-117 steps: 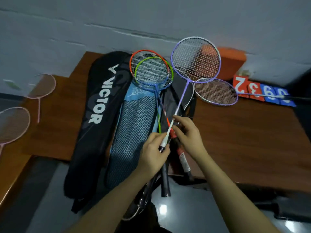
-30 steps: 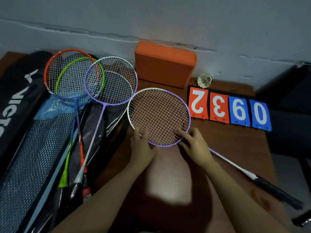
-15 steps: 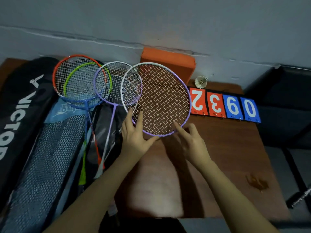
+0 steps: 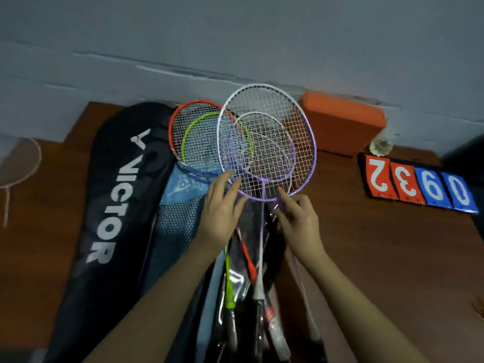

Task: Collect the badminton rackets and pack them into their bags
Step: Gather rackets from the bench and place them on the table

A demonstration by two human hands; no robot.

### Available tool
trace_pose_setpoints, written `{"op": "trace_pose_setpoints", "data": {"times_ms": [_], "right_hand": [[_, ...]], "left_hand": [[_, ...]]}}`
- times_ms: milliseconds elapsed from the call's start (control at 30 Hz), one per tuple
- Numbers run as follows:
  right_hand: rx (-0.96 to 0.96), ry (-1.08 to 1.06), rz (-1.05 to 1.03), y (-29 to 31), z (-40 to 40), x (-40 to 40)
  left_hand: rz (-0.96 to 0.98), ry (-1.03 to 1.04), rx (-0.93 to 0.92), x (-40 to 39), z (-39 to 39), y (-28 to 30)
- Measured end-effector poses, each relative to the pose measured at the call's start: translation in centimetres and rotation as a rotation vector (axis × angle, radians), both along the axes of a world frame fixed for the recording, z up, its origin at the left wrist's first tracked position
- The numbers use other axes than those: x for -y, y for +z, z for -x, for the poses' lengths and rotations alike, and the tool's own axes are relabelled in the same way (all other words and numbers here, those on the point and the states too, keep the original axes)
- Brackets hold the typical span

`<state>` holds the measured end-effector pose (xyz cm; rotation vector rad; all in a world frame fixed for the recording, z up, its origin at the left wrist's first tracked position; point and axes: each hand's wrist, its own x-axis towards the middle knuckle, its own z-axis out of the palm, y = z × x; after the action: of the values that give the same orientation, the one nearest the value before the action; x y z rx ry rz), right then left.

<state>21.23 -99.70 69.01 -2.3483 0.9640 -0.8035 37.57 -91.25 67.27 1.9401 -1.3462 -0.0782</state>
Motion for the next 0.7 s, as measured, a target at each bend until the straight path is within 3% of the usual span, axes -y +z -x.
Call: {"op": "trace_pose_setpoints", "data": {"times_ms": [167,267,433,700], "right_hand": [[-0.070,-0.067,-0.103,-1.8,-4.0,-0.5],[-0.115,-0.002,-0.126,-2.4,-5.6,-0.2],[-0.303,0.031,-0.182,-4.5,-6.4,-0.6],[-0.319,-0.083,-0.141,-3.9,1.0,-6.5]], "left_hand": [[-0.069,-0.039,-0.053,0.5,-3.7,-0.8],[-0.142,-0.048,-0.089,0.8,-5.1,-1.5],[-0.422,-0.100,-0.035,0.8,-7.3,-1.9],[-0.361,-0.035,0.029,-5.2,-0.6,-4.4]]}}
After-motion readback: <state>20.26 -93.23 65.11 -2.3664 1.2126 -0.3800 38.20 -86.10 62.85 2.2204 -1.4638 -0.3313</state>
